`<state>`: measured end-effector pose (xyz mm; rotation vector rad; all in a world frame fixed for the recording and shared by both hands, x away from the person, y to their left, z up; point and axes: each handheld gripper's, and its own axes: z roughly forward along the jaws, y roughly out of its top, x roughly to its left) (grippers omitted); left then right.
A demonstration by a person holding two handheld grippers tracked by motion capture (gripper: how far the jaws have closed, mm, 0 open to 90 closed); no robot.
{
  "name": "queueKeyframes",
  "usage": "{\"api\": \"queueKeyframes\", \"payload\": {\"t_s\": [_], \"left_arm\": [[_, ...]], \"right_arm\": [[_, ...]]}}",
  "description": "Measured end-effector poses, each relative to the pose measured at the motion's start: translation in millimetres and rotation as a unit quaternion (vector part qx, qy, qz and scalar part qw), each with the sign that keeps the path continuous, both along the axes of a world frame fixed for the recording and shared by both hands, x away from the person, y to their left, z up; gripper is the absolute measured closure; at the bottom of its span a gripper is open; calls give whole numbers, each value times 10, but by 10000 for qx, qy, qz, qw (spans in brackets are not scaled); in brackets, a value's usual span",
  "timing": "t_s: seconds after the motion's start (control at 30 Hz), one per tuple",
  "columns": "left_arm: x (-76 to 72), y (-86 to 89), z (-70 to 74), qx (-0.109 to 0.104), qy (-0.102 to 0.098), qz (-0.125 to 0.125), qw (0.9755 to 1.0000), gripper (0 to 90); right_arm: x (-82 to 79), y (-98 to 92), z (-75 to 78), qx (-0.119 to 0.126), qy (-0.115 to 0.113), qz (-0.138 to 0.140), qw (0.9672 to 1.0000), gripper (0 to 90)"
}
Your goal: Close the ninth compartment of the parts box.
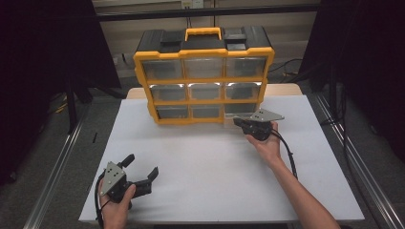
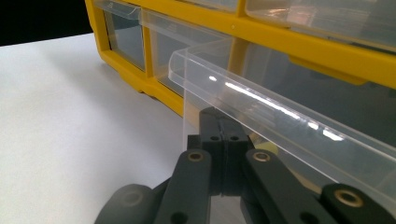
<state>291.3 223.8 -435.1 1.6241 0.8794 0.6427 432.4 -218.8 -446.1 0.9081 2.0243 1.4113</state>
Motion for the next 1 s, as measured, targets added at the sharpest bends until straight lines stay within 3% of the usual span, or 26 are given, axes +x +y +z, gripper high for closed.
{"api": "queueKeyframes", "payload": {"t_s": [1.0], "left_arm": [[4, -6, -5, 1, 13, 10, 10000, 33]], "right_arm": [[96, 6, -26, 70, -21, -111, 9999, 900]]}}
